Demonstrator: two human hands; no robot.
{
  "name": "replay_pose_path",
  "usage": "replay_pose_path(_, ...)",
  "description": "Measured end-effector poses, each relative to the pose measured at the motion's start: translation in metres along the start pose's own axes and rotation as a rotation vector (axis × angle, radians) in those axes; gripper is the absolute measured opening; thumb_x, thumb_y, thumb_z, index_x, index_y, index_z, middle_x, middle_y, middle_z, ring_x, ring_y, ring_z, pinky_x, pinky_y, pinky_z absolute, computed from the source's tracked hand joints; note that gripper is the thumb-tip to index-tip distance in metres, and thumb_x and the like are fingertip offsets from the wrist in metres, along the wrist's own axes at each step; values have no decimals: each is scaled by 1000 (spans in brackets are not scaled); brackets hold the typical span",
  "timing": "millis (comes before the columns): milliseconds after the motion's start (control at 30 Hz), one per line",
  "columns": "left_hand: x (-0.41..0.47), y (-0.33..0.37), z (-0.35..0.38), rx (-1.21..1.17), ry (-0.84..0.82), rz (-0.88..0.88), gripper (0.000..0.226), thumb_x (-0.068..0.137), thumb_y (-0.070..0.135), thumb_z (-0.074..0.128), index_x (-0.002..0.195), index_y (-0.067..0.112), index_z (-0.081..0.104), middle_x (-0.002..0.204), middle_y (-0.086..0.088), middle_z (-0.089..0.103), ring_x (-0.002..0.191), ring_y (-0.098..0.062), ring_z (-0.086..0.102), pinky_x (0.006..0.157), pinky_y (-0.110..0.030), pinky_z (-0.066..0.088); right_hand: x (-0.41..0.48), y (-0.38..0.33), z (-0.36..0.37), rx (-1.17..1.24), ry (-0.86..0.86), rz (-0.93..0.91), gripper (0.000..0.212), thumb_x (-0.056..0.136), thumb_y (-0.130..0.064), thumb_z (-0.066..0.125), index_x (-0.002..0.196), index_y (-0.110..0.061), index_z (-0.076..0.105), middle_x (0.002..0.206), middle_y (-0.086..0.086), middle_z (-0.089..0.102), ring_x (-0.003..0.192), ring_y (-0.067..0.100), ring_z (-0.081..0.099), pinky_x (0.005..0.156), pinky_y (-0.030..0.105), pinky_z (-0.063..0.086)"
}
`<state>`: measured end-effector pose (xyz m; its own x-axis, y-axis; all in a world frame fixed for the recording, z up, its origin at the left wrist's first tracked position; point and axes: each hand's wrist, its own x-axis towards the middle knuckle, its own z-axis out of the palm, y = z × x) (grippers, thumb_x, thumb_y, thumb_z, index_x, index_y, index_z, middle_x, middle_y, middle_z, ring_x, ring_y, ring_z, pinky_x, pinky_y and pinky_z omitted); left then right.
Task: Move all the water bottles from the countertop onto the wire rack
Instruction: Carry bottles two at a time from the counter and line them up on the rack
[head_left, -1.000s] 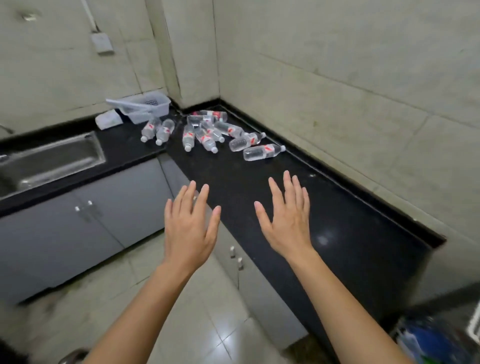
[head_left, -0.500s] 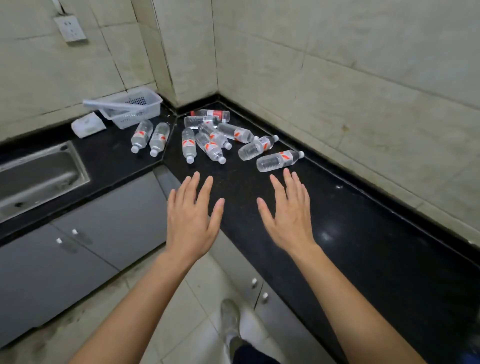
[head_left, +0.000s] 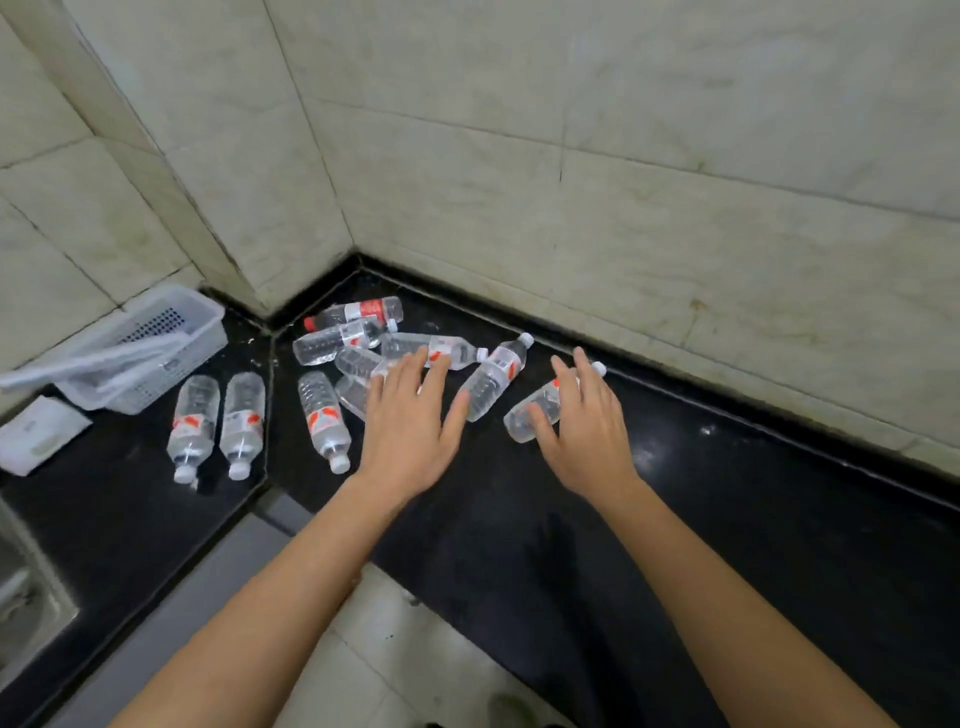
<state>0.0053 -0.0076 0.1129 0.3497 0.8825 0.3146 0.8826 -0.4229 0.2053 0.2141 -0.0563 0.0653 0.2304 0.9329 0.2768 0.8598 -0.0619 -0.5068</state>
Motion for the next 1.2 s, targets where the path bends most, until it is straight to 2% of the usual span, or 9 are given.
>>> replay_pose_path(167,53,-42,67,-32,-212,61,57,99,46,46,142,10,50,148,-17,49,138,-36,44,110,-54,38,26,28,37,-87,-122,174,68,98,-42,57,154,-10,33,165,19,22,149,35,29,119,49,30)
replay_pose_path(400,119,-89,152,-127,-526,95,64,99,45,50,150,10,37,154,-20,40,144,-37,34,114,-55,34,50,35,96,-148,-297,497,85,99,-55,49,162,-24,3,168,20,4,153,38,15,121,50,23)
replay_pose_path(633,167,-96,225,-214,-728,154,66,97,52,50,154,23,32,159,-14,34,145,-35,31,113,-53,36,88,36,157,-109,-350,677,73,101,-52,47,160,-38,8,166,14,-21,152,40,10,119,56,28)
replay_pose_path(733,162,-91,245,-307,-783,70,78,91,53,63,155,24,29,155,-17,34,137,-39,39,110,-52,40,93,36,182,9,-377,777,70,100,-54,49,159,-40,16,165,9,-28,150,46,14,118,55,30)
replay_pose_path(833,152,-89,244,-350,-751,5,83,84,40,75,153,25,31,142,-20,41,126,-42,48,104,-48,44,86,30,196,82,-249,834,66,94,-52,61,151,-36,33,166,6,-24,134,47,42,108,50,44)
replay_pose_path(900,152,-87,239,-393,-767,-56,82,83,34,76,151,26,31,136,-21,46,119,-42,53,99,-46,46,81,26,195,79,-178,882,62,91,-46,68,144,-30,38,167,6,-17,124,45,52,99,48,51)
replay_pose_path(967,148,-90,231,-495,-843,-148,83,81,30,78,148,27,28,135,-18,50,117,-38,56,98,-43,48,71,23,189,47,-226,931,65,91,-35,69,145,-26,34,168,9,-15,120,46,55,94,46,52)
replay_pose_path(1100,116,-108,207,-732,-1034,-356,87,68,35,84,135,35,27,129,-6,61,107,-24,65,98,-48,53,33,20,174,-56,-379,839,74,91,-23,66,151,-25,24,168,2,-20,123,42,50,96,43,48)
replay_pose_path(1200,85,-118,200,-739,-1136,-358,88,60,43,82,130,37,28,124,-2,63,107,-22,66,99,-50,53,1,15,163,-87,-441,824,80,90,-24,65,154,-25,17,167,-6,-21,126,37,45,98,45,50)
